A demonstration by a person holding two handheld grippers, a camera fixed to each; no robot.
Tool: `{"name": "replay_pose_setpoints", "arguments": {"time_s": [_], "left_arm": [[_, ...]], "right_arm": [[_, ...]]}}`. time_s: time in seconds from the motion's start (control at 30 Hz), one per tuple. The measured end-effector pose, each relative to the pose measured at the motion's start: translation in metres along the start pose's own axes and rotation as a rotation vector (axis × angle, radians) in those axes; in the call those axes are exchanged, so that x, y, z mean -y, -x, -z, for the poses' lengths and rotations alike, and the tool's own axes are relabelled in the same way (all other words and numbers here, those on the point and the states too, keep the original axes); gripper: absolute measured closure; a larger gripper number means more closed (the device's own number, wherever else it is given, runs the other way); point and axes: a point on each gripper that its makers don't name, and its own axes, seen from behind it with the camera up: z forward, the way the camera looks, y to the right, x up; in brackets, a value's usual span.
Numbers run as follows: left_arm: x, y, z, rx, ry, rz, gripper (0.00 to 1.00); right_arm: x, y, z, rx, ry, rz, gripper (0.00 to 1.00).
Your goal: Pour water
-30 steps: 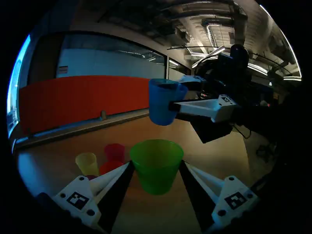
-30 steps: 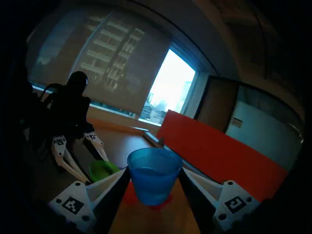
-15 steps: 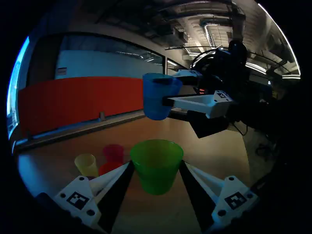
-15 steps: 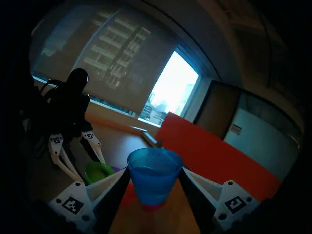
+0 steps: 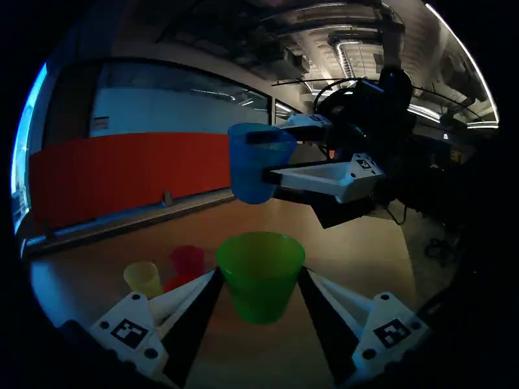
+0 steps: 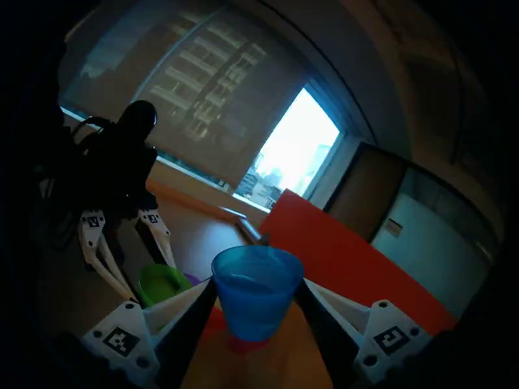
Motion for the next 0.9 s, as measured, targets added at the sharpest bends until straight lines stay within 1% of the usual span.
{"name": "replay_pose_setpoints", "arguments": {"time_s": [0.47, 0.9], "left_arm": [[-0.0027, -0.0044, 0.0014, -0.013, 0.007, -0.002, 0.17], [-0.0038, -0.0053, 0.0041, -0.021, 0.029, -0.005, 0.16]], "right_arm": [[-0.0016, -0.001, -0.005, 0.014, -0.018, 0.078, 0.11], [-0.0005, -0.0027, -0.0095, 0.012, -0.046, 0.126, 0.11]]}}
